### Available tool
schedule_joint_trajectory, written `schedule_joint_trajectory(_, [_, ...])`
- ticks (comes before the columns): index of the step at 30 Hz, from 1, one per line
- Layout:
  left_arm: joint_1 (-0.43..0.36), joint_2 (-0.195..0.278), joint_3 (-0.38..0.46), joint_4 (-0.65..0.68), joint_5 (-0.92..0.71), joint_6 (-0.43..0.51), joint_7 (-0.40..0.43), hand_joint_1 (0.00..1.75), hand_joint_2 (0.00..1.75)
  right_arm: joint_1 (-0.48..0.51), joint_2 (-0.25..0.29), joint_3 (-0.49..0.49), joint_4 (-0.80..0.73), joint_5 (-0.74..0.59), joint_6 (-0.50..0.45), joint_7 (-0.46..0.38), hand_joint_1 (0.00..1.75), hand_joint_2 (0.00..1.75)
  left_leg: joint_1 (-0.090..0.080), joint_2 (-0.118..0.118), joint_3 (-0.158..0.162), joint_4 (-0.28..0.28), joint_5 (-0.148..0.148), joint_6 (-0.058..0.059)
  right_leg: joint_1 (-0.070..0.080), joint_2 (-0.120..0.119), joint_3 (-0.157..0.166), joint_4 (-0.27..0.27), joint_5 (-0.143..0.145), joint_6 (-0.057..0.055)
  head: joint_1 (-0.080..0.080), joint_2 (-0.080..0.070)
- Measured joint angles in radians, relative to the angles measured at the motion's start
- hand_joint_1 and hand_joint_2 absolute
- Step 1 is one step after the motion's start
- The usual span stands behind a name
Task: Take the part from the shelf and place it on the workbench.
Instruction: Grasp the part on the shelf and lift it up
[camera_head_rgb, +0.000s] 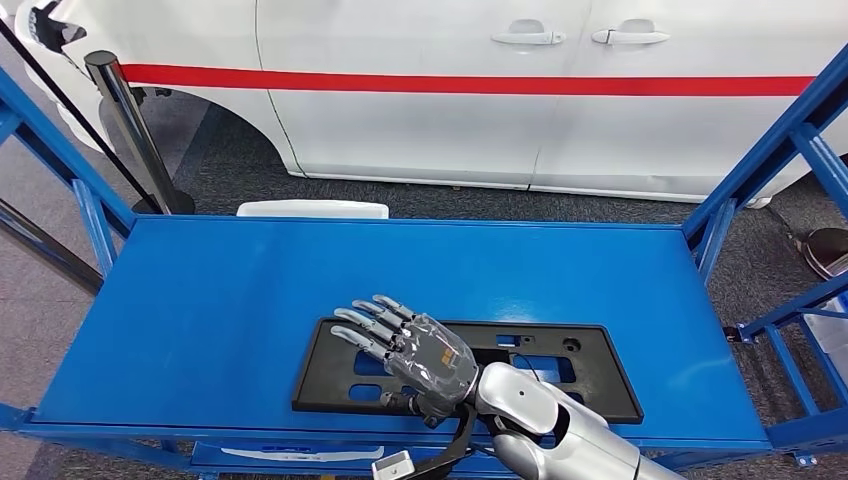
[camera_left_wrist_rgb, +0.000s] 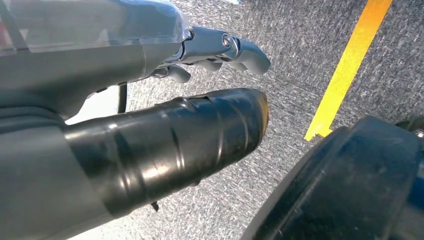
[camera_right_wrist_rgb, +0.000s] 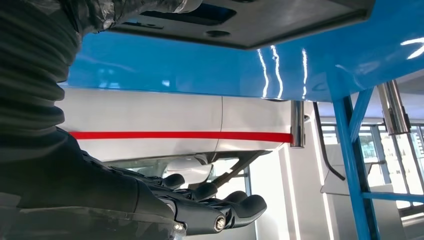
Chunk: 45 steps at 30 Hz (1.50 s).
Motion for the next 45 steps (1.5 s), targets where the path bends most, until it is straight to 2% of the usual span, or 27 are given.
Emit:
schedule_joint_trajectory(23, [0.001, 0.003, 0.000, 0.000, 0.003, 0.000, 0.003, 0.00, 0.00, 0.001, -0.002, 0.010, 0.017, -0.013, 0.012, -0.007, 0.00, 1.75, 0.000, 0.000, 0.000, 0.000, 0.000, 0.000, 0.000, 0.000, 0.000, 0.000, 0.000, 0.000, 0.000, 0.000])
schedule_joint_trajectory(33, [0.001, 0.004, 0.000, 0.000, 0.003, 0.002, 0.003, 0.00, 0.00, 0.004, -0.020, 0.015, 0.016, -0.019, 0.013, -0.022, 0.00, 1.75, 0.000, 0.000, 0.000, 0.000, 0.000, 0.000, 0.000, 0.000, 0.000, 0.000, 0.000, 0.000, 0.000, 0.000])
schedule_joint_trajectory(39, [0.002, 0.004, -0.001, 0.000, -0.004, 0.002, 0.003, 0.00, 0.00, 0.006, -0.029, 0.020, -0.011, -0.003, -0.044, -0.038, 0.00, 1.75, 0.000, 0.000, 0.000, 0.000, 0.000, 0.000, 0.000, 0.000, 0.000, 0.000, 0.000, 0.000, 0.000, 0.000])
schedule_joint_trajectory(45, [0.002, 0.004, -0.002, 0.000, -0.007, 0.000, 0.003, 0.00, 0.00, 0.001, -0.039, 0.025, -0.048, 0.011, -0.055, -0.035, 0.00, 1.75, 0.000, 0.000, 0.000, 0.000, 0.000, 0.000, 0.000, 0.000, 0.000, 0.000, 0.000, 0.000, 0.000, 0.000])
